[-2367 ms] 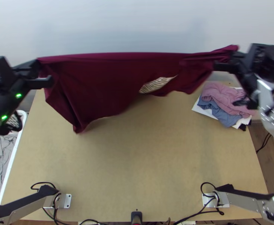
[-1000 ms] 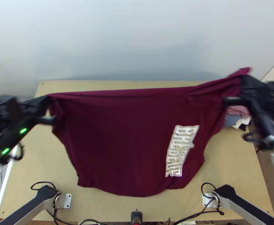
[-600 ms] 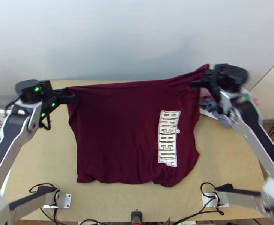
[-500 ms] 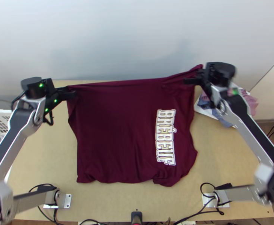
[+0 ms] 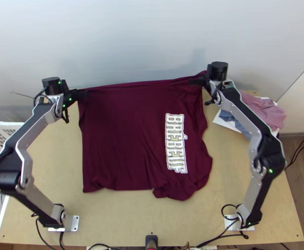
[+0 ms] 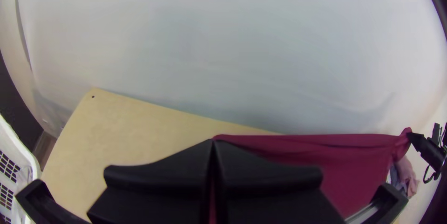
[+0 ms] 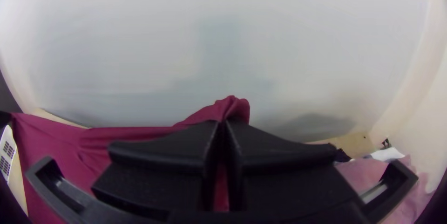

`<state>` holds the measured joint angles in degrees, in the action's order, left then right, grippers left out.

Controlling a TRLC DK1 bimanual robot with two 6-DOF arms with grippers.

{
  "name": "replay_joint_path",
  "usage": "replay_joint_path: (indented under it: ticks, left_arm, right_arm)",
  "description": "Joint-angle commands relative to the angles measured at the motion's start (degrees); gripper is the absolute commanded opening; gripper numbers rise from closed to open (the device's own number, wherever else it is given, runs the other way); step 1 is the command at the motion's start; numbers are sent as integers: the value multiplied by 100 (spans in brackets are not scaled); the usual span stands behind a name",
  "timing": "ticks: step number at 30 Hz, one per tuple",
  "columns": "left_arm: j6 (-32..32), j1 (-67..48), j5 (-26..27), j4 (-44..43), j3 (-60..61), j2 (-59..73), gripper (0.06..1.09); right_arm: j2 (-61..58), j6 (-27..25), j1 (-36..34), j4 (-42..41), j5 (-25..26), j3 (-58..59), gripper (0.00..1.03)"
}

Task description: Fold the t-shirt

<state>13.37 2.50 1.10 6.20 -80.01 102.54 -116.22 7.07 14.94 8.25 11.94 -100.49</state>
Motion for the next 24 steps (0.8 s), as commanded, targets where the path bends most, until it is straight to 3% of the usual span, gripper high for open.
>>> replay_joint_path:
  ticks: [1, 18, 21, 23, 24]
  left_arm:
    - [17, 93, -22, -145, -815, 1066, 9]
    - [281, 110, -181, -40, -1193, 1734, 10]
    - [474, 49, -154, 83, -1034, 1470, 11]
    - [685, 22, -146, 110, -903, 1303, 26]
    - [826, 13, -154, 163, -859, 1251, 40]
  right_arm:
    - [-1007, 40, -35, -8, 27, -858, 3]
    - [-1922, 119, 264, -8, 54, -1474, 3]
    - [-1869, 233, 299, 142, 54, -1377, 28]
    - [-1834, 374, 299, 397, -17, -1395, 50]
    - [-1816, 400, 299, 651, -105, -1447, 66]
